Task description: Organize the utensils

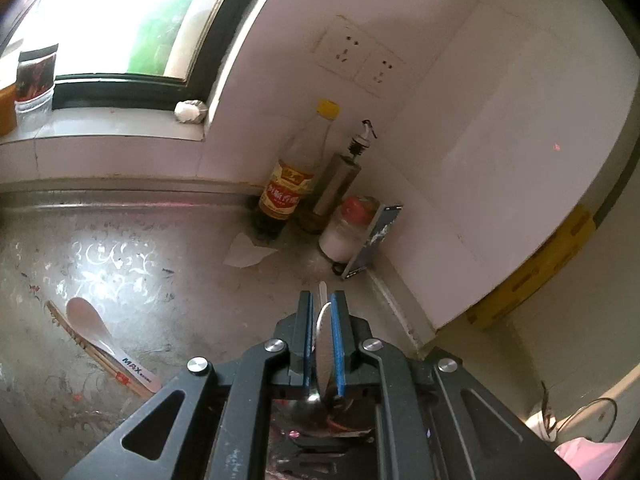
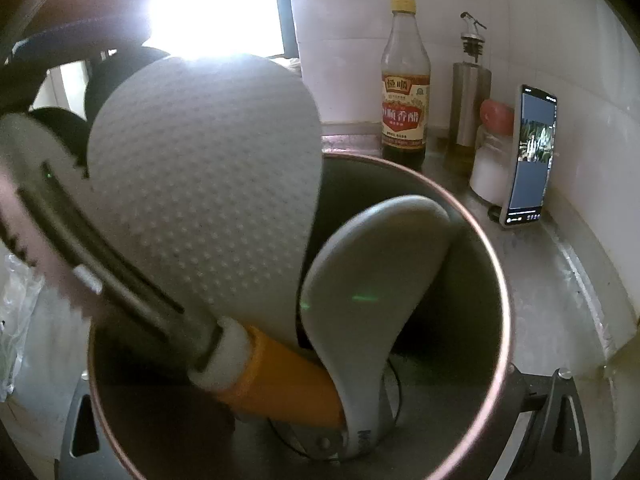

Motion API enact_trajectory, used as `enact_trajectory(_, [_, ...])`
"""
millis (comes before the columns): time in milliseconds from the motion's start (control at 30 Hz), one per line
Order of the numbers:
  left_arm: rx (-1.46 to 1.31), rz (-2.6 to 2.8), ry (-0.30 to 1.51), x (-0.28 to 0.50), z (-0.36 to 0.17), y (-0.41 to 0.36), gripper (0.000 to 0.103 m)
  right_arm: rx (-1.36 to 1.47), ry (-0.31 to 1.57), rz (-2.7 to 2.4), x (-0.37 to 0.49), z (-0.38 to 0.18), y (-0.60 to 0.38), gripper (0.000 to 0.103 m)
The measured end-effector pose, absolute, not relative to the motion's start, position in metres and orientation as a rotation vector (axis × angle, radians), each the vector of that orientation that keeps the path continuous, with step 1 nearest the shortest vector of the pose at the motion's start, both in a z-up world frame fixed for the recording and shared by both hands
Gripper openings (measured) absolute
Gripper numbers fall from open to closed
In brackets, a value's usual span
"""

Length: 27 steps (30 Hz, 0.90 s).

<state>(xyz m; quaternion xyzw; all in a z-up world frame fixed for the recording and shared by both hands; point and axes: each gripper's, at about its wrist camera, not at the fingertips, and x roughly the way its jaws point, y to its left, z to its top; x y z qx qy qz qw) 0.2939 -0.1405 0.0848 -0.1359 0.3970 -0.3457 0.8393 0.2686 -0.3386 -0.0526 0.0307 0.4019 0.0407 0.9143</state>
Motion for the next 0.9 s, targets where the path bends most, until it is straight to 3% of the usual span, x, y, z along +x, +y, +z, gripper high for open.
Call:
enact_trajectory(67, [-0.293, -0.732, 0.835, 0.294, 0.085, -0.136, 0.008, 0.063, 0.827, 0.081, 0.270, -0.054, -0.338, 0.103])
enact_trajectory(167, [-0.283, -0.711, 0.824, 0.293, 0.087, -0.130, 0.024, 0.066, 0.824, 0.082, 0.272, -0.055, -0.338, 0.103])
enact_trajectory(200, [-0.285, -0.713, 0.817, 0.292, 0.088, -0.127, 0.025, 0.067, 0.822, 0.079, 0.272, -0.055, -0.339, 0.103])
enact_trajectory(467, [-0.309, -0.681, 0.829, 0.295, 0.080, -0.112, 0.025, 0.048, 0.798, 0.071, 0.269, -0.049, -0.331, 0.102])
enact_trajectory(667, [-0.326, -0.659, 0.853, 0.297, 0.070, -0.103, 0.026, 0.023, 0.785, 0.054, 0.267, -0.046, -0.327, 0.092])
enact_trajectory(900, [-0.345, -0.623, 0.876, 0.298, 0.061, -0.092, 0.026, 0.018, 0.787, 0.037, 0.265, -0.044, -0.325, 0.091])
